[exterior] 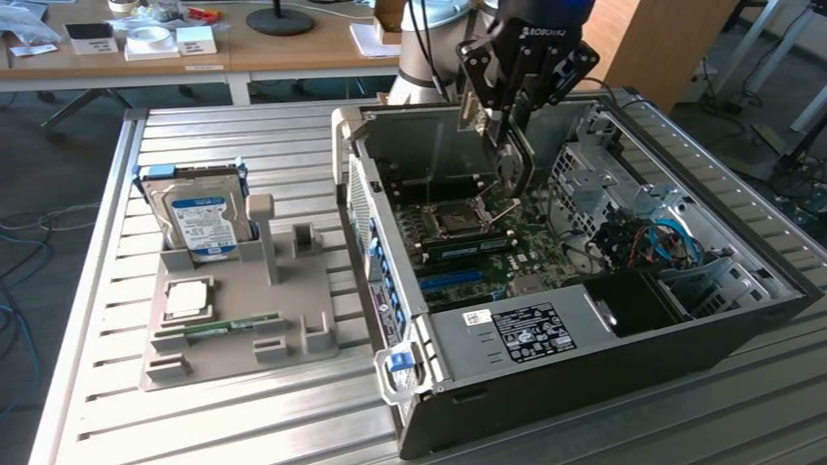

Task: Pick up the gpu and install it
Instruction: 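Pick up the gpu and move the gpu toward the slot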

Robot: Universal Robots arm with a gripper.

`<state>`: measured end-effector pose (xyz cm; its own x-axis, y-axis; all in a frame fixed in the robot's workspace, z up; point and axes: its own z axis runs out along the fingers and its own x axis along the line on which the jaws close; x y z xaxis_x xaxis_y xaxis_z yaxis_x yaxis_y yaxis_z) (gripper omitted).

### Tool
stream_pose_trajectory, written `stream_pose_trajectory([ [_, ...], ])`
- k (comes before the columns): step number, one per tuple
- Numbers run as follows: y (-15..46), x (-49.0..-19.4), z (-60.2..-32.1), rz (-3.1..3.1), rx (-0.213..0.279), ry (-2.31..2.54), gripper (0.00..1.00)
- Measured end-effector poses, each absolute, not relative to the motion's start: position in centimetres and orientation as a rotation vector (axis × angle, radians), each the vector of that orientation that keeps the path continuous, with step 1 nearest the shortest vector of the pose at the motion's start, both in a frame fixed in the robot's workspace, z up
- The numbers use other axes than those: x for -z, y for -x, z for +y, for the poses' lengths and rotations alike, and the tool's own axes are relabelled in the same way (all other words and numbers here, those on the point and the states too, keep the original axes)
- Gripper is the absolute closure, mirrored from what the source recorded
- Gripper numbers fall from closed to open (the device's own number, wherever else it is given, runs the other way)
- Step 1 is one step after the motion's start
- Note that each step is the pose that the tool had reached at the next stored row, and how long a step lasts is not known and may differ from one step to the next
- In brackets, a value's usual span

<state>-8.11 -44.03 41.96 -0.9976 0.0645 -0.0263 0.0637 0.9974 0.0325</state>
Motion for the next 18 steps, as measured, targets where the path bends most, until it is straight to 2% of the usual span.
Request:
stream_pose_trajectory([
  [18, 5.0, -42.0, -44.0, 3.112, -0.049, -0.1, 0.73],
])
